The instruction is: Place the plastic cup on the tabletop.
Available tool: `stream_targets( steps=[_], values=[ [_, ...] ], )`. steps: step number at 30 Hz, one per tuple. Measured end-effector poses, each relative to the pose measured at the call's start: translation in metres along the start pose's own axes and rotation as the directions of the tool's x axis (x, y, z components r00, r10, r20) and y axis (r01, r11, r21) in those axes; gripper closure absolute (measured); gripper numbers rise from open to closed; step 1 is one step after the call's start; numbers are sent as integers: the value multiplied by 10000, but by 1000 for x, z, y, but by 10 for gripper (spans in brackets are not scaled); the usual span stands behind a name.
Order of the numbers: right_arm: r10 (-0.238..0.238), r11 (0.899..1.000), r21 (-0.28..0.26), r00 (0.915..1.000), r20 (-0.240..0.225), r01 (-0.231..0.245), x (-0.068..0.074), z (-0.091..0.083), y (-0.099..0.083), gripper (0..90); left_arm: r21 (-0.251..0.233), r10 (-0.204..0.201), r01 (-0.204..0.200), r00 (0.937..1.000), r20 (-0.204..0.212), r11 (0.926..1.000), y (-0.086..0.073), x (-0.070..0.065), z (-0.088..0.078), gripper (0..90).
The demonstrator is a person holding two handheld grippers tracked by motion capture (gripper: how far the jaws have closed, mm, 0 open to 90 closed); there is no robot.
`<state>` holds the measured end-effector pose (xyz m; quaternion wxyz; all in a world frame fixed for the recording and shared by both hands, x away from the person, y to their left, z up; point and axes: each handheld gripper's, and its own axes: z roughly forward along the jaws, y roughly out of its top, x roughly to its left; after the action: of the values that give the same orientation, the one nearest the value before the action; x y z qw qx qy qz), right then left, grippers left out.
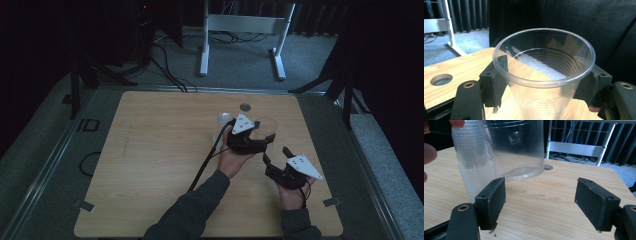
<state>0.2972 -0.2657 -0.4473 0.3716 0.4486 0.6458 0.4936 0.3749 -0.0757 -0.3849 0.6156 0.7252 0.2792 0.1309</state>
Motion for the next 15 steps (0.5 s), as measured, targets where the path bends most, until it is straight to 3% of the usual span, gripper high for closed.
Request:
stream_targets(
  steps=[15],
  values=[
    [246, 9997, -78, 9994, 246, -244, -10, -4, -1, 247, 114, 550, -546, 9977, -398, 9984, -3, -2, -1, 309]
  ],
)
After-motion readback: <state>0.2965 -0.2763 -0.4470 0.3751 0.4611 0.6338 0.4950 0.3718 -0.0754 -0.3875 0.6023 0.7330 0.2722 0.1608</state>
